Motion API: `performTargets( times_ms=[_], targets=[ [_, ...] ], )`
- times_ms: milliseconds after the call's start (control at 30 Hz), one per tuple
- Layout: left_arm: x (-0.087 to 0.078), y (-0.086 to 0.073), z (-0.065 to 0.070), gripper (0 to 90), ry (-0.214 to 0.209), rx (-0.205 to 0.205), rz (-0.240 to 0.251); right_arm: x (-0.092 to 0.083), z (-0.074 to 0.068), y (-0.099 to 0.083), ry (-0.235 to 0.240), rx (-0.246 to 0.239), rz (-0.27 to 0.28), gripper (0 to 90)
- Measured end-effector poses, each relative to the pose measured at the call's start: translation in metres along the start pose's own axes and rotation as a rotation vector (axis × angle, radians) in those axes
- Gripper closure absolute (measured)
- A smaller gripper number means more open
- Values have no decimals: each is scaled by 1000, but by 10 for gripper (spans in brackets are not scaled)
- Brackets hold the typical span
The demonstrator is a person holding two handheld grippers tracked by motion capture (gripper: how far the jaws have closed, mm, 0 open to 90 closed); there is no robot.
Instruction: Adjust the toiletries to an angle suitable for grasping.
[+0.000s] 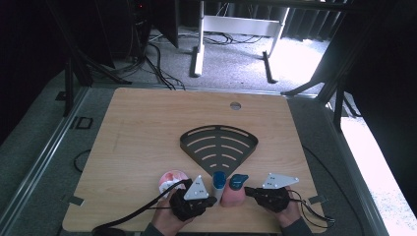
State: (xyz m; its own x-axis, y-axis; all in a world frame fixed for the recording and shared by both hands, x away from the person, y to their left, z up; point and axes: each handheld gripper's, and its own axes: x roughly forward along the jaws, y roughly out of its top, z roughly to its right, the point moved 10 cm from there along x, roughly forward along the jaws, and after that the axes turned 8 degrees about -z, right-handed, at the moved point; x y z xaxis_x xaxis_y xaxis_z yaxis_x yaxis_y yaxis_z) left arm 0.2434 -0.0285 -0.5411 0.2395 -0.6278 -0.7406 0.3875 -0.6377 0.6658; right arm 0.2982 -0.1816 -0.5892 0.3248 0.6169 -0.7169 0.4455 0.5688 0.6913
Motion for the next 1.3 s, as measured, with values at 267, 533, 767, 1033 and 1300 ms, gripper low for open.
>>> performTargets(
  times_ms=[267, 533, 767, 1033, 1300],
  targets=[
    [18, 6, 6, 898, -9, 13, -2, 0, 0, 0, 3, 1, 0, 900],
    [19, -1, -3, 897, 68, 22, -39, 0, 0, 0, 5, 2, 1, 900],
    [13, -5, -14, 896, 99, -13, -44, 1, 0, 0, 6, -1, 2, 900],
    [5, -10, -36, 895, 153, -74, -49, 2, 0, 1, 9, -2, 2, 900],
    [0, -8, -35, 895, 126, -84, -23, 2, 0, 0, 10, -2, 0, 900]
  ],
)
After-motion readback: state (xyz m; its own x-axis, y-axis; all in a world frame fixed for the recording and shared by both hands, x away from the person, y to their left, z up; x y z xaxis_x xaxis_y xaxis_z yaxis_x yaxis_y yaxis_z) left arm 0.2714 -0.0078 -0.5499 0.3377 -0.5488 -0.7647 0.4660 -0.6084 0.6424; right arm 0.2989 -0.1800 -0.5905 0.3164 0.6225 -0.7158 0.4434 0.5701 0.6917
